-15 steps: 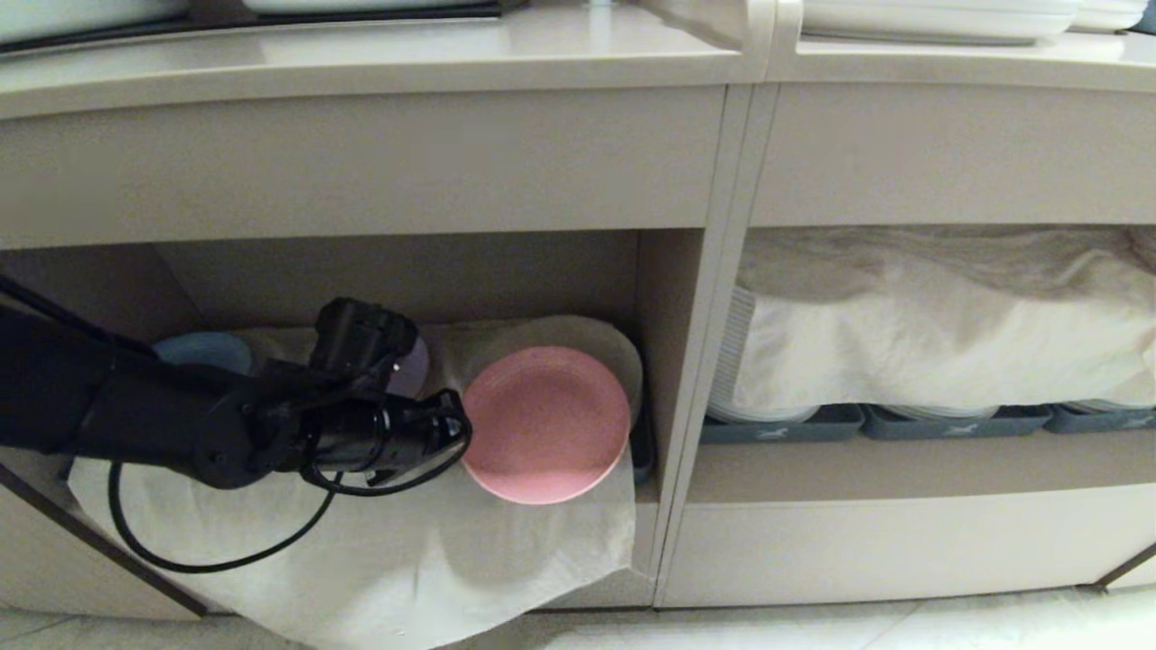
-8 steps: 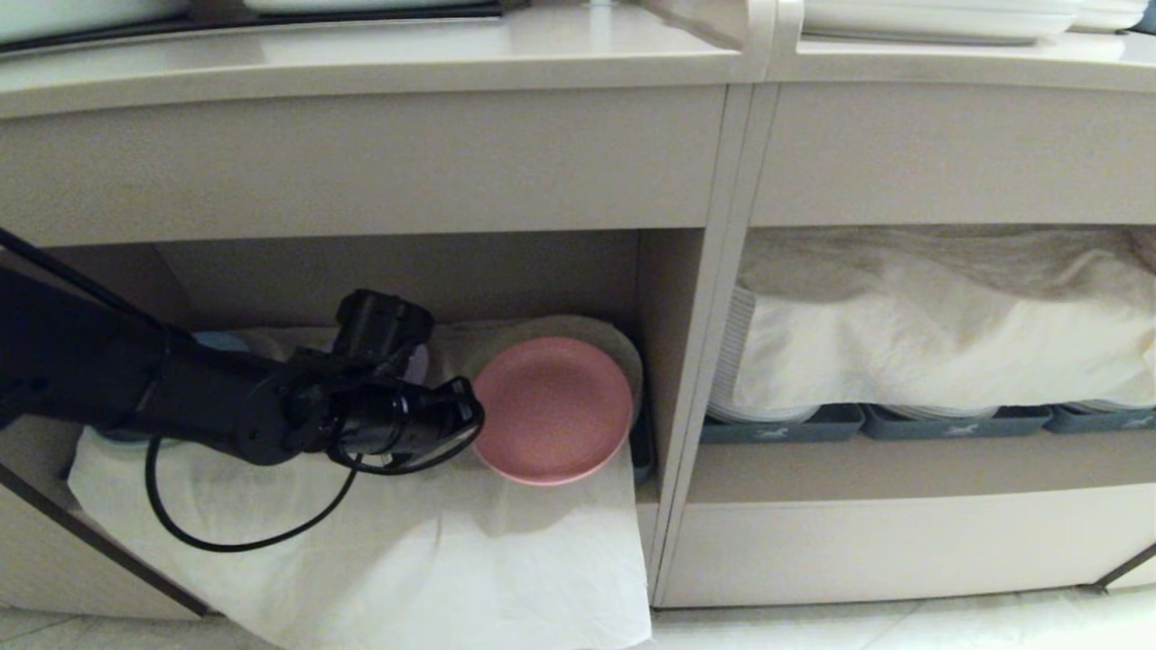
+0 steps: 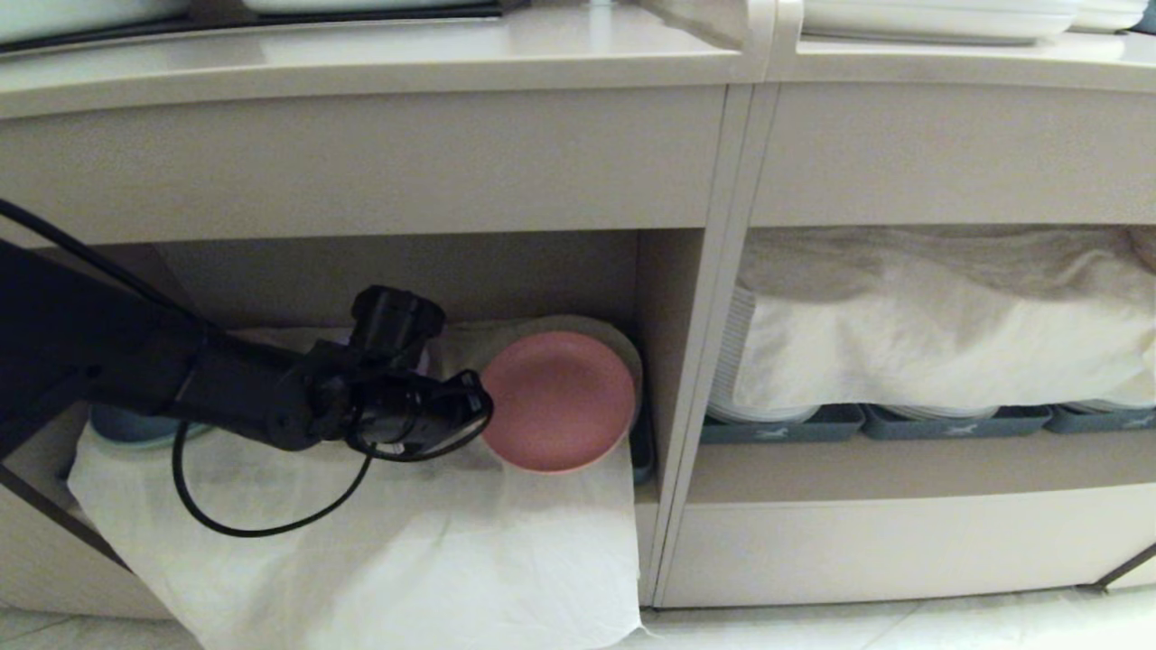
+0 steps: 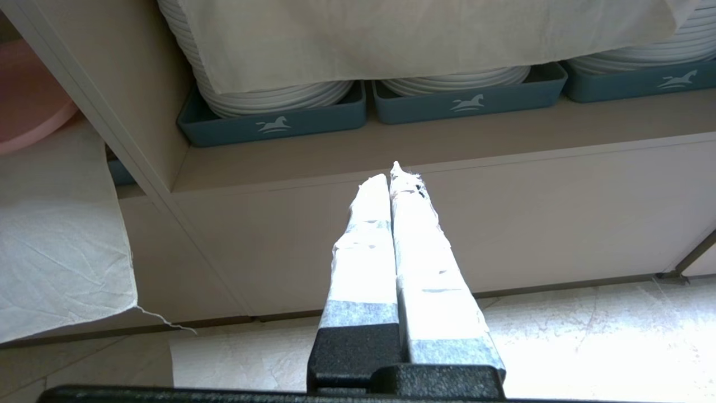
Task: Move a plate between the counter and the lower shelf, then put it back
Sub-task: Put the plate in the cupboard
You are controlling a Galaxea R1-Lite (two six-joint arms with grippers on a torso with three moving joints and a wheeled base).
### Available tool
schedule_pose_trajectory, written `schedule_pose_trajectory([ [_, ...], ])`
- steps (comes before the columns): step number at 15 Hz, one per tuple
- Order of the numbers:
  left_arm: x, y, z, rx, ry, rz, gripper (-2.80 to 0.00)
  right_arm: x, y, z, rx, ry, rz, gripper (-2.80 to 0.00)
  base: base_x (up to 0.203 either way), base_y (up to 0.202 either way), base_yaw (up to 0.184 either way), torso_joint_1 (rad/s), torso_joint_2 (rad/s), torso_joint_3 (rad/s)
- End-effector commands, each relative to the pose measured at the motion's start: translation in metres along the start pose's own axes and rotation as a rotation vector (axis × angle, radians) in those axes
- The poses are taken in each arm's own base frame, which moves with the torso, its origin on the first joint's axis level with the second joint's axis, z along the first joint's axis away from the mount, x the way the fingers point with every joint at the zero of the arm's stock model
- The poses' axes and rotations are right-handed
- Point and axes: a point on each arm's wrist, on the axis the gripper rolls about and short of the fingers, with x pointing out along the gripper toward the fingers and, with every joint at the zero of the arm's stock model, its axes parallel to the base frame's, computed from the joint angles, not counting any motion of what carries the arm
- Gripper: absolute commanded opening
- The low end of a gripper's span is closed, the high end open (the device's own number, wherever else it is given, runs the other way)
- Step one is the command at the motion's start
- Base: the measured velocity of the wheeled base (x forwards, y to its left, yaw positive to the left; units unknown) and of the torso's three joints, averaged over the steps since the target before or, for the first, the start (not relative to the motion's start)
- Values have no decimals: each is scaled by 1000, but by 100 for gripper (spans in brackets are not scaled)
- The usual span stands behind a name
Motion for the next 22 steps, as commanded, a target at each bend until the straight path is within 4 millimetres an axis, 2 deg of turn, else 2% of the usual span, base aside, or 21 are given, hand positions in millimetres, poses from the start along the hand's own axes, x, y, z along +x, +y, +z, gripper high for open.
schedule_pose_trajectory([
  [1, 7, 1, 7, -13, -12, 3, -280, 0, 0, 0, 0, 0, 0, -280, 0, 0, 0, 0, 0, 0],
  [6, 11, 3, 21, -26, -46, -1, -280, 0, 0, 0, 0, 1, 0, -280, 0, 0, 0, 0, 0, 0],
  [14, 10, 6, 23, -32, -20, 17, -280, 0, 0, 0, 0, 0, 0, -280, 0, 0, 0, 0, 0, 0],
  [22, 14, 2, 30, -37, -8, 28, -280, 0, 0, 0, 0, -1, 0, -280, 0, 0, 0, 0, 0, 0],
])
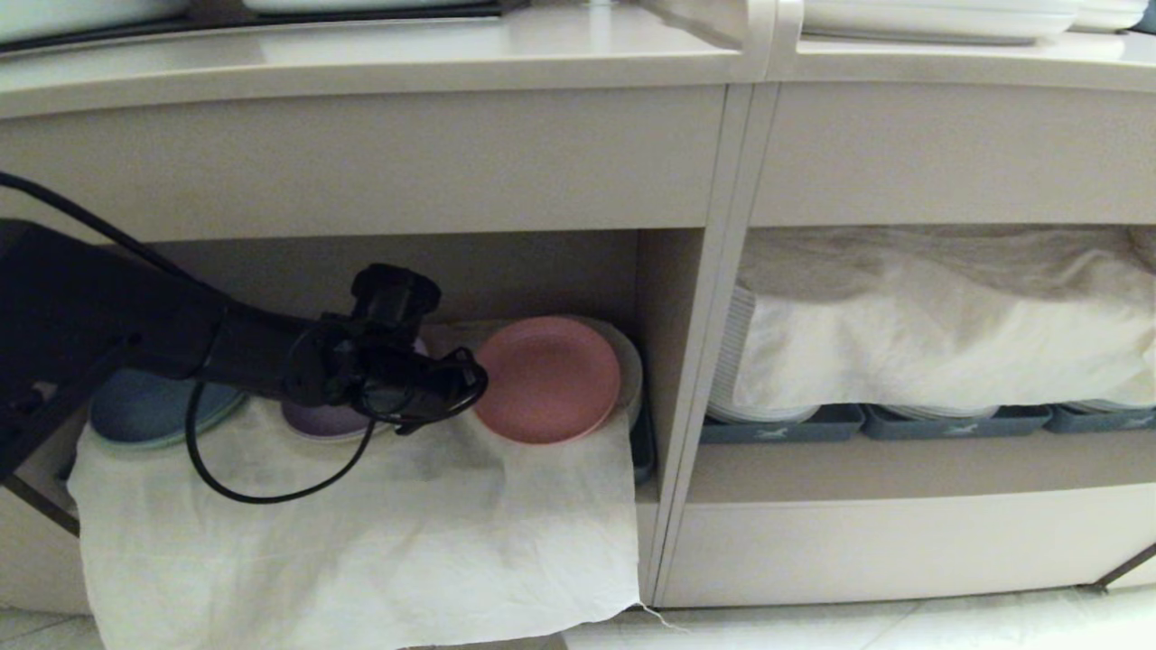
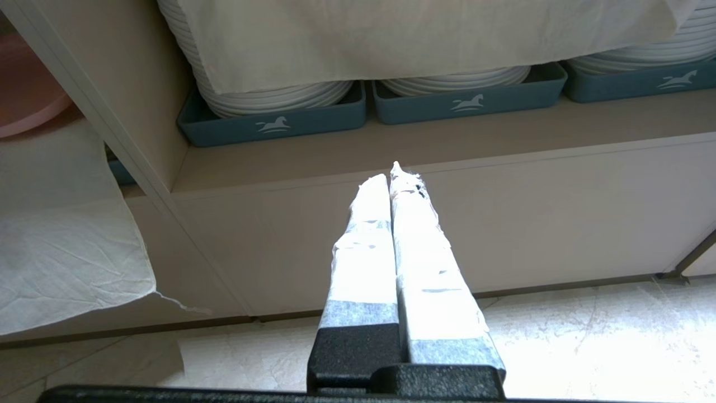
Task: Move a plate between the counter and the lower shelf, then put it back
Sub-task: Put the plate in the cupboard
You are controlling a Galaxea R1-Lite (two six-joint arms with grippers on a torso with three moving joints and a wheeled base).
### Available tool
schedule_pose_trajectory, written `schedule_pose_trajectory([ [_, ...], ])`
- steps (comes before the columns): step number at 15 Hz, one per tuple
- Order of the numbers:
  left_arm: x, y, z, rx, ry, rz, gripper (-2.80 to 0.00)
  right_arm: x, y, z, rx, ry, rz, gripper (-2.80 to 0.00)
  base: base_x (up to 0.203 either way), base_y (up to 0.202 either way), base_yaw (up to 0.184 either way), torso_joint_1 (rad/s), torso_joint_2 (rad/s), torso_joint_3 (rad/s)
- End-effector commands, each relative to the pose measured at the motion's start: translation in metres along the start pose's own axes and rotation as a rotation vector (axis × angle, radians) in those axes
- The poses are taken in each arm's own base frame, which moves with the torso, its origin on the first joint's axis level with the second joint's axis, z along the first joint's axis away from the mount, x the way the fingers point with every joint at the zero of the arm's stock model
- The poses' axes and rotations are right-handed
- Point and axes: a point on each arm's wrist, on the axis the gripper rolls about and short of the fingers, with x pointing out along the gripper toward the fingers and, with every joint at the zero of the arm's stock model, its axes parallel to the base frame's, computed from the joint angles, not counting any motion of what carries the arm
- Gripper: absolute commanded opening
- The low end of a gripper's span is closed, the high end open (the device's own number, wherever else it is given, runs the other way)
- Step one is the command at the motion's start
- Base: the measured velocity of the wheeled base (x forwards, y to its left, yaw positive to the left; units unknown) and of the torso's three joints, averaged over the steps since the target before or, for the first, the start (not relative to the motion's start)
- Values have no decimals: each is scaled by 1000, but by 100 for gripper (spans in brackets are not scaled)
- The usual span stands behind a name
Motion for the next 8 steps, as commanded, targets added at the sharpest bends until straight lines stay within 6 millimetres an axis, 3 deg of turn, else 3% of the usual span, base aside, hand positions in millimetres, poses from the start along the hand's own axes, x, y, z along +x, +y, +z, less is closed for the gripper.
schedule_pose_trajectory([
  [1, 3, 0, 0, -5, 5, 0, -280, 0, 0, 0, 1, 0, 0, -280, 0, 0, 0, 0, 0, 0],
  [8, 9, -5, 3, 0, -1, -13, -280, 0, 0, 0, 1, 1, 0, -280, 0, 0, 0, 0, 0, 0],
])
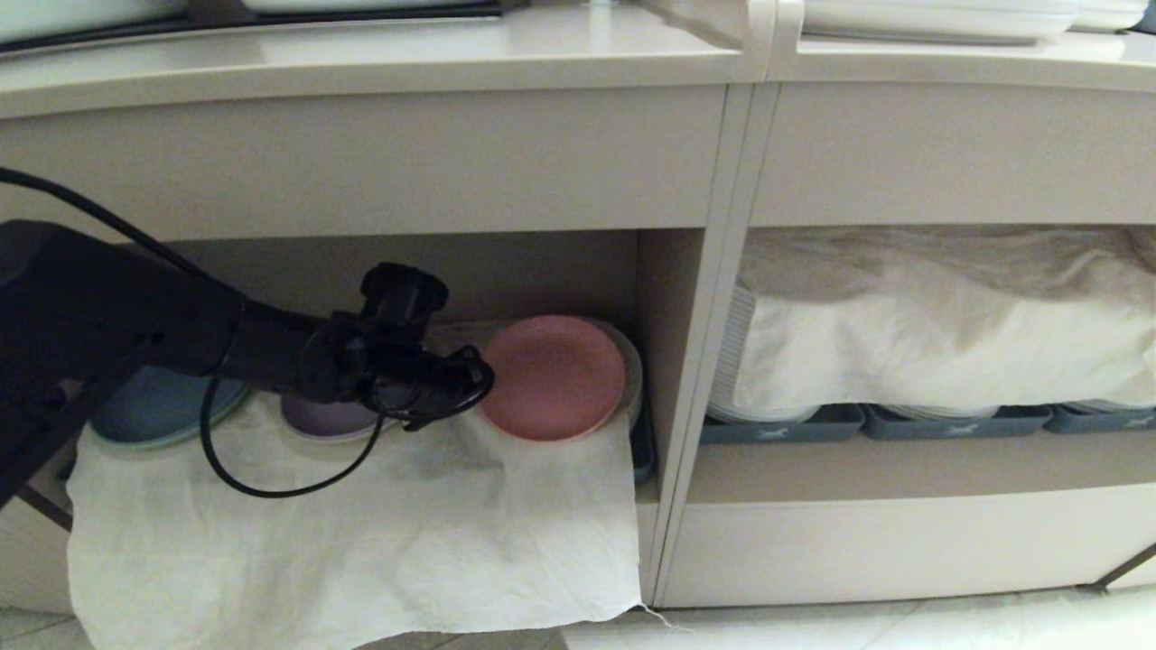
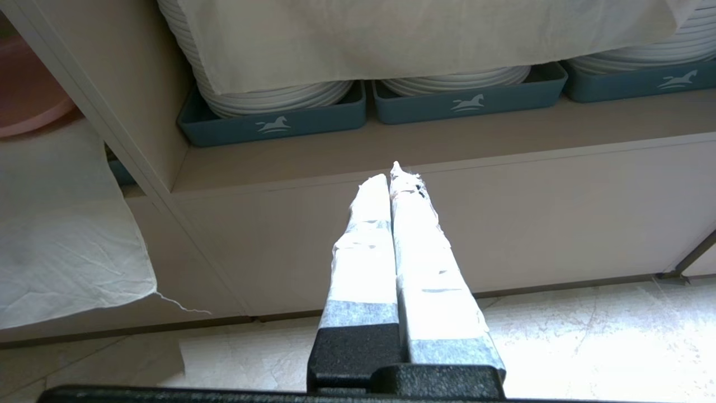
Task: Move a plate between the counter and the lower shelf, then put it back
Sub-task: Put the plate in the cupboard
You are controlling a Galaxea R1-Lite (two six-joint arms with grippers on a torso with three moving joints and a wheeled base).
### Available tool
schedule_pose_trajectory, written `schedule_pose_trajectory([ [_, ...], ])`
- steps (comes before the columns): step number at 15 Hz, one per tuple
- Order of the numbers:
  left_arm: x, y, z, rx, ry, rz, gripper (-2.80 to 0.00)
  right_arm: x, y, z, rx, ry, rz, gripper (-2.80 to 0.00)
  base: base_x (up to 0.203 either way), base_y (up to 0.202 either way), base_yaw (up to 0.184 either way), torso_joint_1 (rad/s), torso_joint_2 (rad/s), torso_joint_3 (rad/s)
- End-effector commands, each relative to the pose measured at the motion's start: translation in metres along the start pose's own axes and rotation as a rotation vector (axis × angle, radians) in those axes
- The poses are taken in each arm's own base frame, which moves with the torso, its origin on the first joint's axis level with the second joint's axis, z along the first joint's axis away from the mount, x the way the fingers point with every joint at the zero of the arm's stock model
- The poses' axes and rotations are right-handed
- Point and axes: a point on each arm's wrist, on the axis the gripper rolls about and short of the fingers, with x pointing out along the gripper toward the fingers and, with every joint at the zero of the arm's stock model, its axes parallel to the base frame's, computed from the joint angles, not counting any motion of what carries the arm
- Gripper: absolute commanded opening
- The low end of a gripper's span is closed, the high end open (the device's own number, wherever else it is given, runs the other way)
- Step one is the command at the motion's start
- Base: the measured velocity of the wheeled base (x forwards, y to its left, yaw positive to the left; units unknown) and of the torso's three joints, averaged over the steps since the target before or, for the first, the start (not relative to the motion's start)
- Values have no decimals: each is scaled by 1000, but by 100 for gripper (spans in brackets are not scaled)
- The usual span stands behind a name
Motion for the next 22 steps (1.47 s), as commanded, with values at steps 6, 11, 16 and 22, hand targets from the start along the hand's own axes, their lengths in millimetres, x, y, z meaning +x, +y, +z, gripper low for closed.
schedule_pose_trajectory([
  [6, 2, -1, 1, -2, -5, -6, -280, 0, 0, 0, 0, 1, 0, -280, 0, 0, 0, 0, 0, 0],
  [11, 8, -3, 4, -1, -7, -12, -280, 0, 0, 0, 0, 0, 0, -280, 0, 0, 0, 0, 0, 0],
  [16, 12, -3, 3, -3, 0, -8, -280, 0, 0, 0, 0, 1, 0, -280, 0, 0, 0, 0, 0, 0],
  [22, 17, 3, 1, -10, 29, 23, -280, 0, 0, 0, 0, 1, 0, -280, 0, 0, 0, 0, 0, 0],
])
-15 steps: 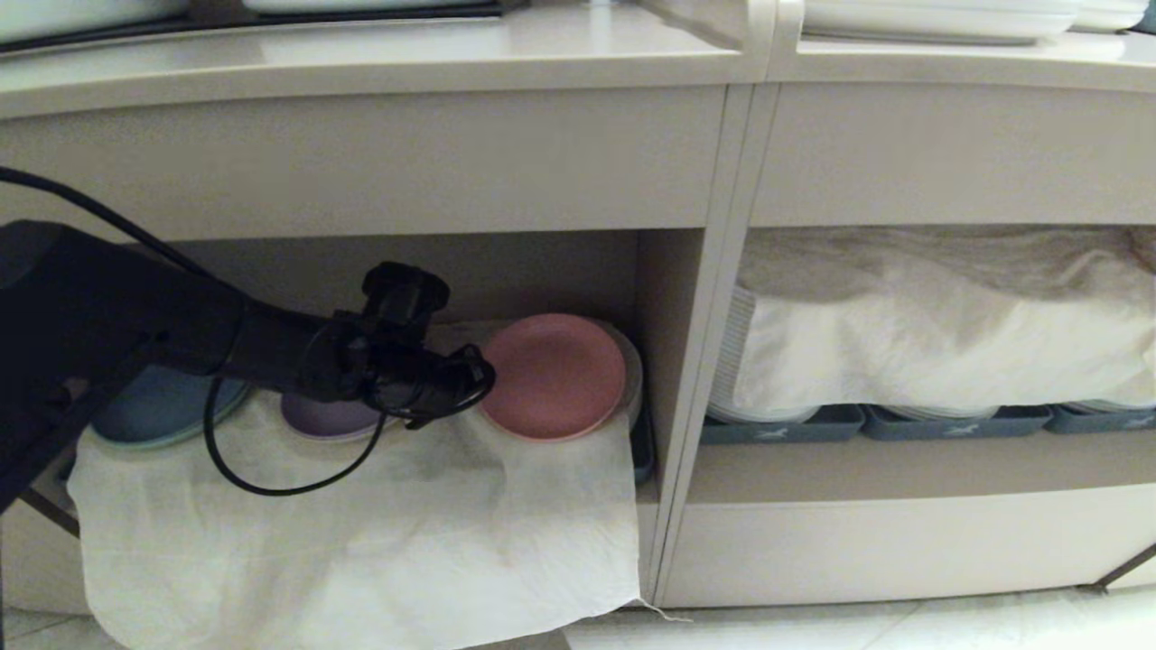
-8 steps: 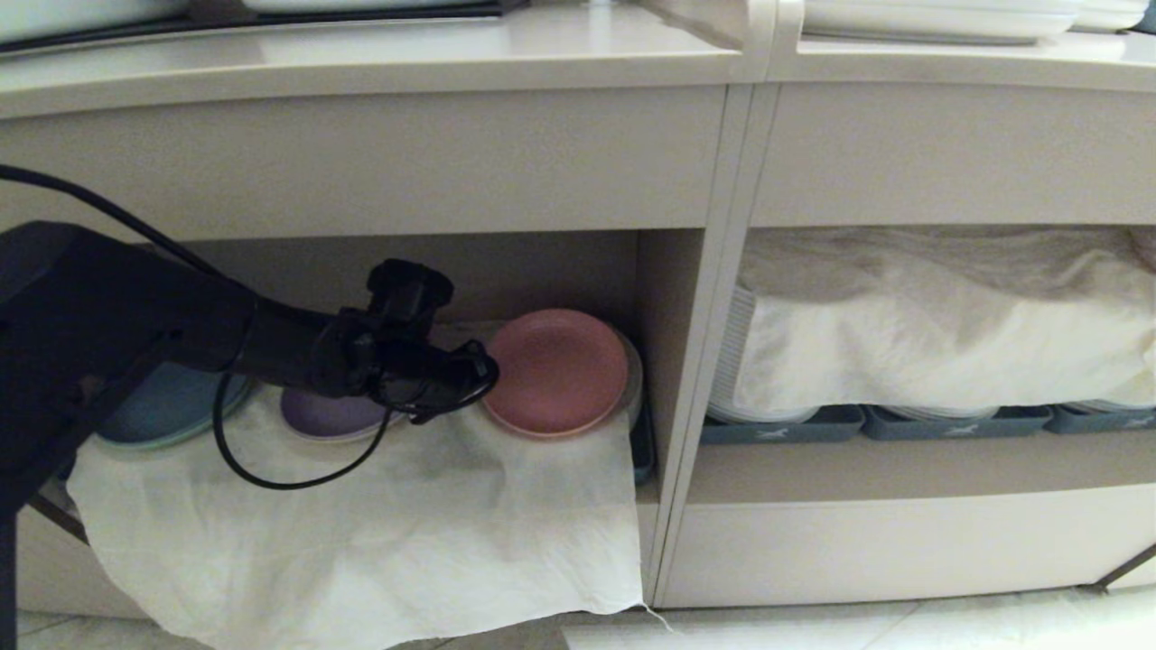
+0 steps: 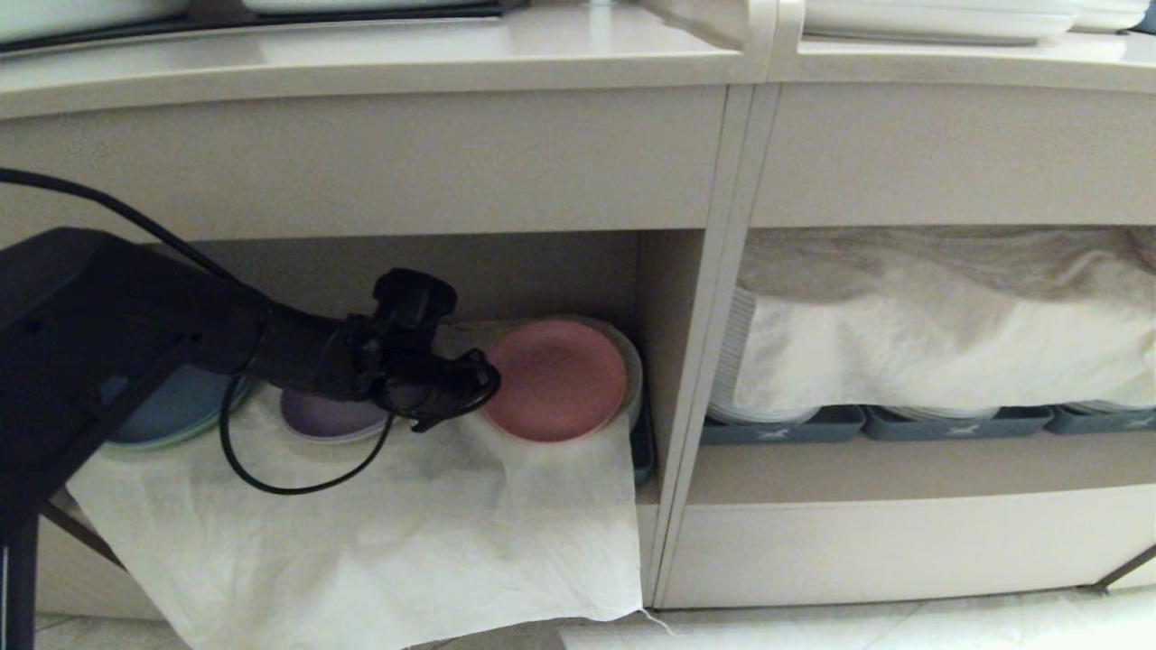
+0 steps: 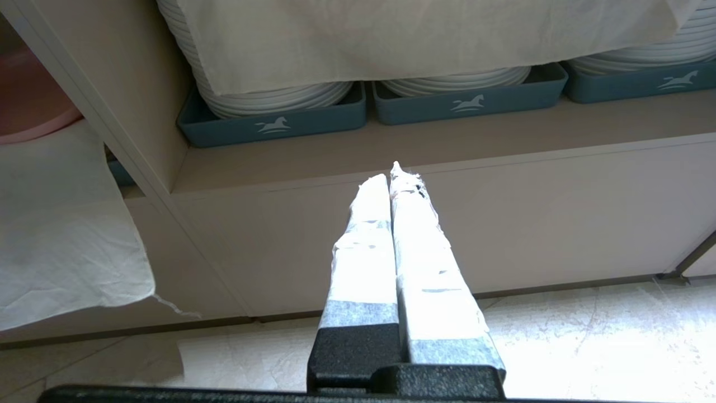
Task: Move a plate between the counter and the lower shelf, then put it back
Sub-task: Put the plate in the cupboard
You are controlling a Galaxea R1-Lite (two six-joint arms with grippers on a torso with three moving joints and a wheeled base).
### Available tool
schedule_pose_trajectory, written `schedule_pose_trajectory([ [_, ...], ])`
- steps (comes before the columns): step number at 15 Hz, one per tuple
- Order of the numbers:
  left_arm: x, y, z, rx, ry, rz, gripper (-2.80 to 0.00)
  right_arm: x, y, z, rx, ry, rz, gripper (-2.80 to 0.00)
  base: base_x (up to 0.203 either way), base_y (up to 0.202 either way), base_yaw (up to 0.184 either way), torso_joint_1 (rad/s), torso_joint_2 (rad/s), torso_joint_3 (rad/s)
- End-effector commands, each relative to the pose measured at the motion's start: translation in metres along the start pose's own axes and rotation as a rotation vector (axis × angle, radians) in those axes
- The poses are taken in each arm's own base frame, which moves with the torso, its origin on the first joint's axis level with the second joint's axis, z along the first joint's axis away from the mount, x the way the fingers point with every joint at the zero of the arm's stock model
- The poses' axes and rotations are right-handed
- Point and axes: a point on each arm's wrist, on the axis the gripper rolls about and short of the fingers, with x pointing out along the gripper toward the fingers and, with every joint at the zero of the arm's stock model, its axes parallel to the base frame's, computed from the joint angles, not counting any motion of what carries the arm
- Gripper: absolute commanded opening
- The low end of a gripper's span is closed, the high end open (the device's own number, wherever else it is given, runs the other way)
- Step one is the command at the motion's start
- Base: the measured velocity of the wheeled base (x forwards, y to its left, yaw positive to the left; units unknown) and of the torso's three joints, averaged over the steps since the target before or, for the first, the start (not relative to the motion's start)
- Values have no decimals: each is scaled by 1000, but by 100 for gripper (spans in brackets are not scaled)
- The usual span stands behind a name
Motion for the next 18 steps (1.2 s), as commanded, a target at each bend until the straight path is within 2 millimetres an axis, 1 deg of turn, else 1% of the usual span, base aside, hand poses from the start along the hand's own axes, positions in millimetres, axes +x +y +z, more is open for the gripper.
schedule_pose_trajectory([
  [1, 2, 1, 1, -8, 7, 8, -280, 0, 0, 0, 0, 0, 0, -280, 0, 0, 0, 0, 0, 0],
  [8, 8, -4, 7, -11, 10, 11, -280, 0, 0, 0, 0, 1, 0, -280, 0, 0, 0, 0, 0, 0],
  [18, 9, -3, 5, -11, 28, 26, -280, 0, 0, 0, 0, 1, 0, -280, 0, 0, 0, 0, 0, 0],
])
